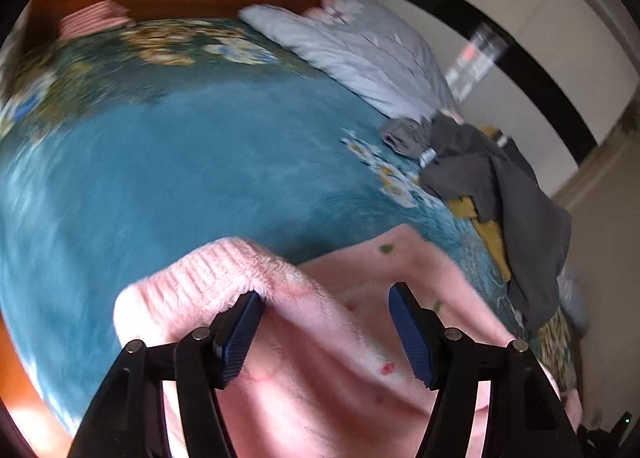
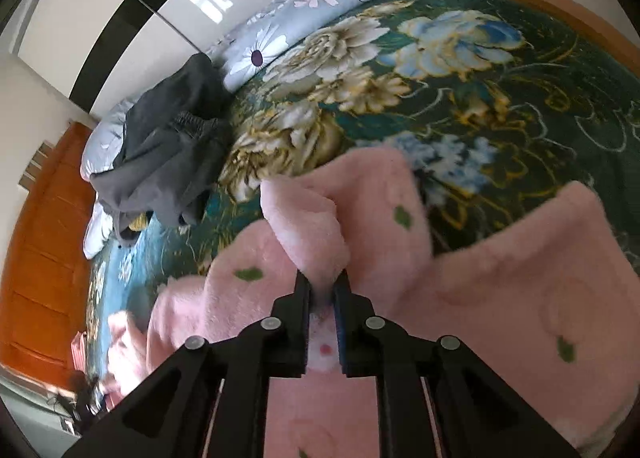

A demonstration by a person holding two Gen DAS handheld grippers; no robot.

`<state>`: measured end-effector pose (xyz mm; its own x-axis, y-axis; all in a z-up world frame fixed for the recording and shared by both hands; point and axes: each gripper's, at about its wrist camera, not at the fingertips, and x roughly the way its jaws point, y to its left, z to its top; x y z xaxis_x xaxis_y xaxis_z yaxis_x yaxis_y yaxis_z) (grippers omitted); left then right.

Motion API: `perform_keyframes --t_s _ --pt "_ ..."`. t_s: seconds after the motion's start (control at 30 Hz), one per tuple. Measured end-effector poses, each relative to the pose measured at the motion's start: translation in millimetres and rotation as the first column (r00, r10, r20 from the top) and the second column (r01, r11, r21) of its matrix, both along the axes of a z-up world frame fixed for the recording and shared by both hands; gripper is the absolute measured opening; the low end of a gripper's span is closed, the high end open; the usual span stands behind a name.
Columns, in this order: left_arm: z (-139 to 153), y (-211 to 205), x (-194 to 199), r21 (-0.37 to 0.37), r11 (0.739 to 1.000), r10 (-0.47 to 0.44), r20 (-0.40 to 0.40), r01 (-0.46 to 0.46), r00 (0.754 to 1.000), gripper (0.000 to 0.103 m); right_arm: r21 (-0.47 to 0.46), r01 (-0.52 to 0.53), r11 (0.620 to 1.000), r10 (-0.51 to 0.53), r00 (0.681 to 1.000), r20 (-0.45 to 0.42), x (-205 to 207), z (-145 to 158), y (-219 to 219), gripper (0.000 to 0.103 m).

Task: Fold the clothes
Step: 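Spread the pink garment flat on the blanket with both tools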

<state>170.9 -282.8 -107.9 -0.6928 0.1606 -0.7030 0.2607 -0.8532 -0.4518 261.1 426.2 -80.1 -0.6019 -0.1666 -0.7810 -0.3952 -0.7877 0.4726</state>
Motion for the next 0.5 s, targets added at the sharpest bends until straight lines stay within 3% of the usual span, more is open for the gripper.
perform_keyframes --t_s 0.13,0.2,0.27,0.4,0.5 --pt "4 26 -48 -0.057 0.994 -0.09 0.106 0.097 0.99 0.069 0.213 0.033 0.977 -0.037 0.999 0.015 6 30 1 0.02" --pt "2 38 -68 -0.08 0.989 -0.11 0.147 0.123 0.983 0.069 0.279 0.018 0.96 -0.016 1.0 -0.011 -3 46 -6 0.031" --pt "1 50 -88 -0.098 0.984 -0.131 0.169 0.149 0.977 0.069 0.317 -0.085 0.944 0.1 0.994 -0.031 -26 58 -29 0.045" --pt "5 53 -102 -0.057 0.992 -0.101 0.216 0.115 0.971 0.069 0.265 -0.38 0.886 0.388 0.922 0.024 -84 54 -93 0.046" --pt "7 35 -91 -0.016 0.999 -0.037 0.211 0.041 0.977 0.069 0.217 -0.467 0.857 0.469 0.882 0.046 -110 40 -125 0.046"
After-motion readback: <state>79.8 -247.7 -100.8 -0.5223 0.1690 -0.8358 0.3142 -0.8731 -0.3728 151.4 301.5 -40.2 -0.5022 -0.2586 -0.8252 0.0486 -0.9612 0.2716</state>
